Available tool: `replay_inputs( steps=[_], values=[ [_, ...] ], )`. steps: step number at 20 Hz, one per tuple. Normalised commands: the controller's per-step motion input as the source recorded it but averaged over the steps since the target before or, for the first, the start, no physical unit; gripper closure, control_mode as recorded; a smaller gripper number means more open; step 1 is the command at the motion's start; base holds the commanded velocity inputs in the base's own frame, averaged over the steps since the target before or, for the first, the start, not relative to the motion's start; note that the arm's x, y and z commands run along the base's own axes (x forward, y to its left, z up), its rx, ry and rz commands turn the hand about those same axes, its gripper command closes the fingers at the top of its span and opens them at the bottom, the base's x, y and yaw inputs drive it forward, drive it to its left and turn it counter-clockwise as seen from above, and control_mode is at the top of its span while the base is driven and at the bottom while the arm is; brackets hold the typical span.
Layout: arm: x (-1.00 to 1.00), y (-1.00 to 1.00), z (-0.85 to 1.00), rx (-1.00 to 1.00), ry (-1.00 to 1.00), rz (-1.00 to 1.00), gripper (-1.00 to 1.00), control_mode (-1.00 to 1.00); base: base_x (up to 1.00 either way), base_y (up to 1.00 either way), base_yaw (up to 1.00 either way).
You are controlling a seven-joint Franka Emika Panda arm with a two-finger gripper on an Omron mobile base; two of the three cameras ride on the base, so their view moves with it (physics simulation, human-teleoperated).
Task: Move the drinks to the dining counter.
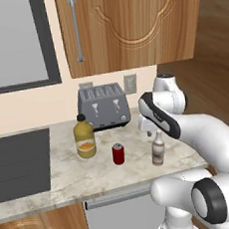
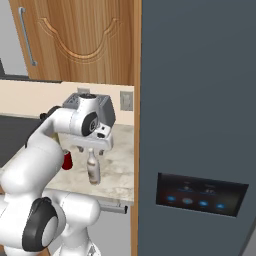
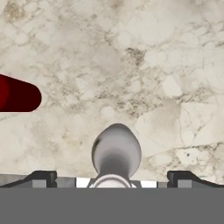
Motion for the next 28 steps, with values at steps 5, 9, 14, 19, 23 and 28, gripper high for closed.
replay_inputs(
  steps=[5,9,14,19,23,28],
  values=[
    [-0.01,0.01,-0.09,0.0,0.0,0.0,-1.0,-1.0,0.0,0.0,0.0],
    [0.0,0.0,0.0,0.0,0.0,0.0,1.0,-1.0,0.0,0.0,0.0],
    [0.0,0.0,0.0,0.0,0.0,0.0,1.0,-1.0,0.0,0.0,0.0],
    [-0.06,0.01,0.49,0.0,-0.15,0.0,1.0,-1.0,0.0,0.0,0.0],
    [-0.2,0.01,0.82,-0.03,-0.36,0.0,1.0,-1.0,0.0,0.0,0.0],
    [-0.23,0.0,0.5,-0.03,-0.32,0.0,1.0,-1.0,0.0,0.0,0.0]
  ],
)
